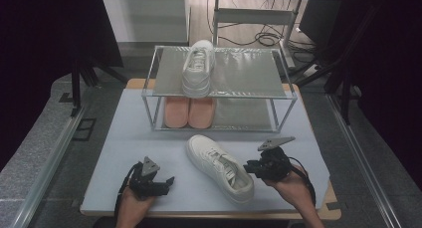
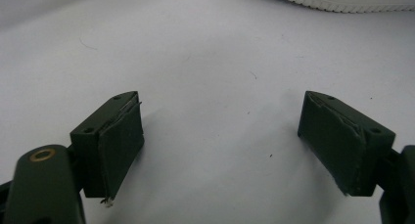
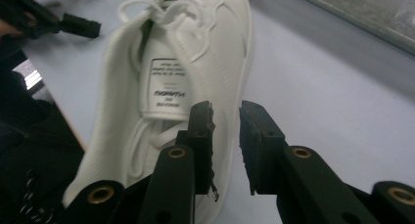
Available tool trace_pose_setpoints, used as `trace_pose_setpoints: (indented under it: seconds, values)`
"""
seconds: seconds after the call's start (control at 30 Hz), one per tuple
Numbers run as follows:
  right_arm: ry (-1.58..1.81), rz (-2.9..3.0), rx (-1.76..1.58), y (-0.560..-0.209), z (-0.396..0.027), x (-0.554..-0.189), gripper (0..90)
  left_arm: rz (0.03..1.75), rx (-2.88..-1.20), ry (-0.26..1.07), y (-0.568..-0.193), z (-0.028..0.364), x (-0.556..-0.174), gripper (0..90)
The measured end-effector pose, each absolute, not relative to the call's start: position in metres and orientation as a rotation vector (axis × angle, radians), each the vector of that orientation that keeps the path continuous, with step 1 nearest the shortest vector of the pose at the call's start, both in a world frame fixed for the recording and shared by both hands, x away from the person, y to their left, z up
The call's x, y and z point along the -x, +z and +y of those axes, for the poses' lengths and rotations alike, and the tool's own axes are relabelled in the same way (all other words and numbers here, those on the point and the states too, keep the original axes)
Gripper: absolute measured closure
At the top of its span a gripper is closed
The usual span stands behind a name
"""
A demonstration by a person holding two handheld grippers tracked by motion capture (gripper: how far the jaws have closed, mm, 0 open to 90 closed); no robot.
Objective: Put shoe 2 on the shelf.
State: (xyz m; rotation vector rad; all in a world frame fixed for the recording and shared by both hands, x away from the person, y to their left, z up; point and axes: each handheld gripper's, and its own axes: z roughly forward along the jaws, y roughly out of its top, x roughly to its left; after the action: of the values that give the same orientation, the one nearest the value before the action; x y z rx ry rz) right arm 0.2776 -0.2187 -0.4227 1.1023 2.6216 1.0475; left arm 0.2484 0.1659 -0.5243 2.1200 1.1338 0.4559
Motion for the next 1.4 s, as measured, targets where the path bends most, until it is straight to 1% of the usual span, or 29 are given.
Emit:
trace_pose_setpoints:
  seconds: [0.13,0.27,0.6,0.73,0.83,0.93,1.17,1.4]
  values:
    - [1.034,2.651,-1.092,-0.421,-0.214,-0.274,68.5,1.134,-2.120,0.456,-0.524,0.166,-0.248,16.8]
    - [0.987,2.687,-1.085,-0.426,-0.207,-0.279,65.5,1.133,-2.120,0.457,-0.524,0.166,-0.248,16.8]
    - [0.884,2.743,-1.108,-0.439,-0.191,-0.297,64.4,1.128,-2.127,0.457,-0.524,0.166,-0.249,16.8]
    - [0.835,2.755,-1.100,-0.438,-0.187,-0.298,67.7,1.128,-2.127,0.457,-0.524,0.166,-0.249,16.8]
    - [0.806,2.751,-1.121,-0.436,-0.185,-0.298,73.5,1.129,-2.126,0.457,-0.524,0.166,-0.249,16.8]
    - [0.850,2.752,-1.203,-0.436,-0.189,-0.301,78.7,1.131,-2.121,0.455,-0.524,0.166,-0.249,16.8]
    - [1.086,2.761,-1.414,-0.444,-0.210,-0.311,80.9,1.132,-2.126,0.453,-0.524,0.166,-0.249,16.8]
    - [1.277,2.723,-1.571,-0.444,-0.227,-0.314,82.2,1.132,-2.126,0.452,-0.524,0.166,-0.249,16.8]
